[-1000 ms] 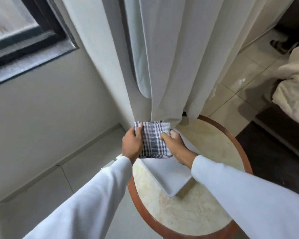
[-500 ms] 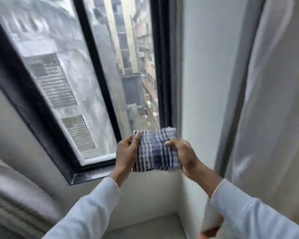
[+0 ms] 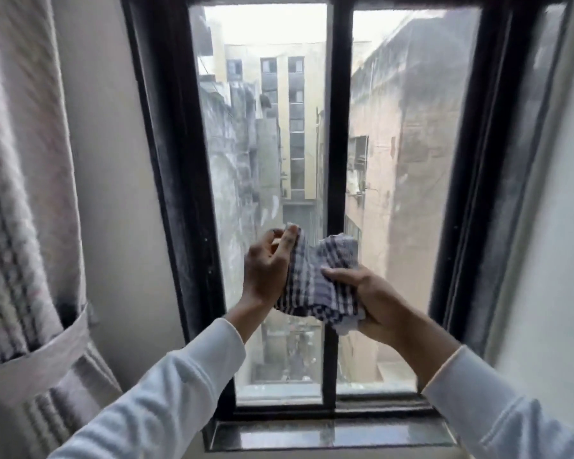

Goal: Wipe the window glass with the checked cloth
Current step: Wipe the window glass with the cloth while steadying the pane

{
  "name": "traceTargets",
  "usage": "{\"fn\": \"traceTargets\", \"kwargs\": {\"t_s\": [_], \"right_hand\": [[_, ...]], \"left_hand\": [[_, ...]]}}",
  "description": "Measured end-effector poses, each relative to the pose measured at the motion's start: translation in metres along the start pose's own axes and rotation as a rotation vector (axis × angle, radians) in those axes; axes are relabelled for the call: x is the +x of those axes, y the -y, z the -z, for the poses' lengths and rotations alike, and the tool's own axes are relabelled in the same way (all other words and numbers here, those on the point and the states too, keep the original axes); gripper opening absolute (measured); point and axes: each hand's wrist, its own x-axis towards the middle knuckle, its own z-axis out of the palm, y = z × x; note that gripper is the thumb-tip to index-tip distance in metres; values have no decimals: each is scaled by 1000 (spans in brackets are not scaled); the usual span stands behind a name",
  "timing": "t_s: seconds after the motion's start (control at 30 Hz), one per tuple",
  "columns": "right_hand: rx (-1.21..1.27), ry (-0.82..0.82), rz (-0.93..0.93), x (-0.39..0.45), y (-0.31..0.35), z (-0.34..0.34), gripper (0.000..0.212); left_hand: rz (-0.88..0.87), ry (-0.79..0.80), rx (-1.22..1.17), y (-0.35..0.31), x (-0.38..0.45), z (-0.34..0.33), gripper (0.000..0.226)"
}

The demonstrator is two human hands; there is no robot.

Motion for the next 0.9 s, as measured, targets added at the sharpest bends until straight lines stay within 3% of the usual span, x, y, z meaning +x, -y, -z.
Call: {"fn": "traceTargets", "kwargs": {"t_s": [0.07, 0.13, 0.2, 0.27, 0.37, 0.47, 0.57, 0.63, 0.7, 0.83, 0.9], "right_hand": [[73, -189, 159, 32, -26, -12, 34], [-101, -424, 531, 61, -39, -24, 27], [-505, -537, 931, 93, -39, -32, 41], [-1033, -570, 1142, 143, -30, -30, 48], [-1572, -578, 1024, 204, -17, -24, 62], [-1753, -602, 952, 233, -55, -5, 73], [-1995, -293, 1096, 238, -115, 7, 71], [-2152, -122, 1207, 245, -114, 1, 75], [-2108, -229, 1285, 250, -77, -9, 74], [-1630, -729, 1087, 240, -49, 12, 74], [-1693, -632, 1052, 227, -88, 17, 76]], "left_hand": [[-63, -45, 183, 24, 26, 23, 40], [-300, -210, 425, 40, 63, 47, 37], [-582, -406, 613, 43, 109, 66, 34], [-664, -507, 711, 39, 151, 79, 44], [-616, -475, 754, 41, 191, 85, 64], [-648, -468, 760, 56, 206, 81, 68], [-662, -497, 749, 60, 210, 78, 70], [-675, -507, 741, 59, 209, 78, 71], [-687, -489, 727, 60, 210, 79, 72], [-677, -482, 708, 62, 212, 78, 72], [-670, -488, 716, 62, 212, 77, 72]]}}
